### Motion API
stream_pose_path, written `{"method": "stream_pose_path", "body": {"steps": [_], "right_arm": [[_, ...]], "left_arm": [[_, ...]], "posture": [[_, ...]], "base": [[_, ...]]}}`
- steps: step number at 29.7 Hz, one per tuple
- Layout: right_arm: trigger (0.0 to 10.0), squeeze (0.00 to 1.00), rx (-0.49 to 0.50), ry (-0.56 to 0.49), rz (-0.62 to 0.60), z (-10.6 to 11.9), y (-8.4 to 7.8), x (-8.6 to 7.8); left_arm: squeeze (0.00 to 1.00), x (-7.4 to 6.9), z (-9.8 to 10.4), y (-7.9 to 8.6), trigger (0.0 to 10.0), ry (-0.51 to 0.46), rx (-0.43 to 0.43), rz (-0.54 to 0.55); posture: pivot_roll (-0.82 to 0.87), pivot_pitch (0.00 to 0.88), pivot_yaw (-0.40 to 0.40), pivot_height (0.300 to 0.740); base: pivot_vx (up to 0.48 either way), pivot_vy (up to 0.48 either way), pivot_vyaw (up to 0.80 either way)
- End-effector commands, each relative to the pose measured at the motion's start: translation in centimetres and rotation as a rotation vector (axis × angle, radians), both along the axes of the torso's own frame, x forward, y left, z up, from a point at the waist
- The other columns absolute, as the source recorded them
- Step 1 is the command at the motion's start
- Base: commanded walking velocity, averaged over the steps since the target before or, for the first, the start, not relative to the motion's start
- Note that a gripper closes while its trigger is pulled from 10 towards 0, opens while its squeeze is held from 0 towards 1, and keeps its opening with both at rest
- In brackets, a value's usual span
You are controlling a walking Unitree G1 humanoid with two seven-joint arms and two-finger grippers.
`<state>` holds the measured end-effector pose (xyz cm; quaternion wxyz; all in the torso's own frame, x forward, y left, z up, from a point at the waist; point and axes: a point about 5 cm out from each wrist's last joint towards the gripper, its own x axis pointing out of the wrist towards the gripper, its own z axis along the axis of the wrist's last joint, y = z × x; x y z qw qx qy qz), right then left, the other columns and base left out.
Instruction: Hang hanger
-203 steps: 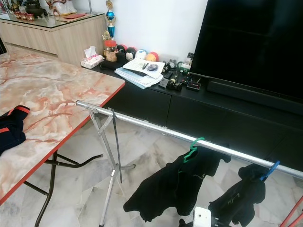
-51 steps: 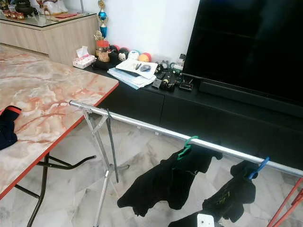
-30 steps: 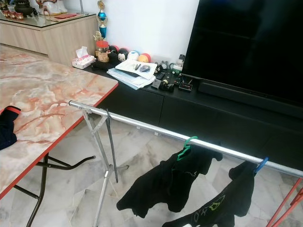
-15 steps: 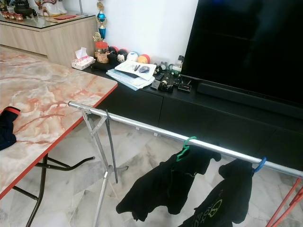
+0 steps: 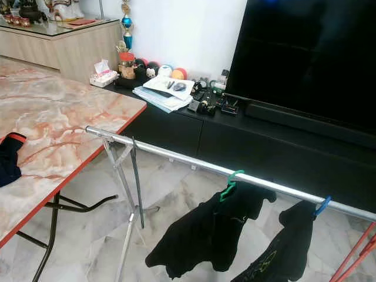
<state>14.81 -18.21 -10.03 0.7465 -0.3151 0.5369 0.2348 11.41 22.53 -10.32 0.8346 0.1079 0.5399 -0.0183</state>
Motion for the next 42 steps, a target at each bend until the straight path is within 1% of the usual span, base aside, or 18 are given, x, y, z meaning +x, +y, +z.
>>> {"method": "stream_pose_path", "body": {"steps": [1,2,3,5,6,7,8,13,19,25,26,32,34,36,37,38,39,42], "right_arm": [[0.0,0.0,0.024,-0.02,-0.094,-0.1,-0.1,-0.2],[0.0,0.0,0.024,-0.02,-0.094,-0.1,-0.1,-0.2],[1.8,0.0,0.041,-0.049,-0.192,0.1,-0.3,0.2],[1.8,0.0,0.044,-0.057,-0.218,0.1,-0.4,0.3],[10.0,0.32,0.055,-0.075,-0.272,0.2,-0.7,0.5],[10.0,0.32,0.055,-0.075,-0.272,0.2,-0.7,0.5],[10.0,1.0,0.066,-0.091,-0.311,0.3,-1.0,0.7],[10.0,1.0,0.091,-0.113,-0.339,0.5,-1.0,1.0],[10.0,1.0,0.155,-0.179,-0.38,1.3,-0.6,2.6],[10.0,1.0,0.192,-0.23,-0.412,2.2,-0.8,3.4],[10.0,1.0,0.202,-0.254,-0.428,2.6,-0.9,3.6],[10.0,1.0,0.276,-0.479,-0.54,5.9,-1.5,5.1],[10.0,1.0,0.338,-0.632,-0.582,8.2,-1.6,5.9],[10.0,1.0,0.391,-0.757,-0.611,10.2,-1.7,6.3],[10.0,0.36,0.418,-0.847,-0.631,11.6,-1.8,6.3],[10.0,0.36,0.418,-0.847,-0.631,11.6,-1.8,6.3],[10.0,0.0,0.433,-0.904,-0.648,12.5,-1.9,6.2],[10.0,0.0,0.425,-1.012,-0.672,13.9,-2.3,6.1]], "left_arm": [[0.0,-0.4,-0.2,-0.3,10.0,0.025,-0.009,0.0],[0.0,-0.4,-0.2,-0.3,10.0,0.025,-0.009,0.0],[0.0,-0.4,-0.2,-0.3,10.0,0.025,-0.009,-0.001],[0.0,-0.4,-0.2,-0.3,10.0,0.025,-0.009,-0.001],[0.0,-0.5,-0.2,-0.3,10.0,0.025,-0.009,-0.003],[0.0,-0.5,-0.2,-0.3,10.0,0.025,-0.009,-0.003],[0.0,-0.5,-0.2,-0.2,10.0,0.025,-0.008,-0.003],[0.0,-0.4,-0.2,-0.1,10.0,0.024,-0.007,-0.002],[0.0,-0.4,-0.1,0.3,10.0,0.025,-0.002,-0.003],[0.0,-0.4,-0.1,0.2,10.0,0.026,-0.003,-0.006],[0.0,-0.4,-0.1,0.2,10.0,0.026,-0.003,-0.007],[0.0,-0.2,0.0,0.4,10.0,0.027,0.0,-0.013],[0.0,-0.1,0.1,0.7,10.0,0.026,0.004,-0.013],[0.0,0.1,0.2,1.0,10.0,0.025,0.008,-0.013],[0.0,0.3,0.3,1.3,10.0,0.023,0.011,-0.014],[0.0,0.3,0.3,1.3,10.0,0.023,0.011,-0.014],[0.0,0.4,0.4,1.4,10.0,0.023,0.013,-0.015],[0.0,0.7,0.5,1.5,10.0,0.019,0.015,-0.017]], "posture": [[0.21,0.0,-0.084,0.74],[0.21,0.0,-0.084,0.74],[0.21,0.0,-0.084,0.74],[0.21,0.0,-0.084,0.74],[0.21,0.0,-0.084,0.74],[0.21,0.0,-0.084,0.74],[0.21,0.0,-0.084,0.74],[0.21,0.0,-0.085,0.74],[0.2,0.0,-0.086,0.74],[0.2,0.0,-0.084,0.74],[0.2,0.0,-0.084,0.74],[0.19,0.0,-0.081,0.74],[0.18,0.0,-0.077,0.74],[0.18,0.0,-0.074,0.74],[0.18,0.0,-0.074,0.74],[0.18,0.0,-0.074,0.74],[0.18,0.0,-0.073,0.74],[0.17,0.0,-0.072,0.74]], "base": [[0.0,0.0,0.0],[0.0,0.0,0.0],[0.0,0.0,0.0],[0.0,0.0,0.0],[0.0,0.0,0.0],[0.0,0.0,0.0],[0.0,0.0,0.0],[0.0,0.0,0.0],[0.0,0.0,0.0],[0.0,0.0,0.0],[0.0,0.0,0.0],[0.0,0.0,0.0],[0.0,0.0,0.0],[0.0,0.0,0.0],[0.0,0.0,0.0],[0.0,0.0,0.0],[0.0,0.0,0.0],[0.0,0.0,0.0]]}}
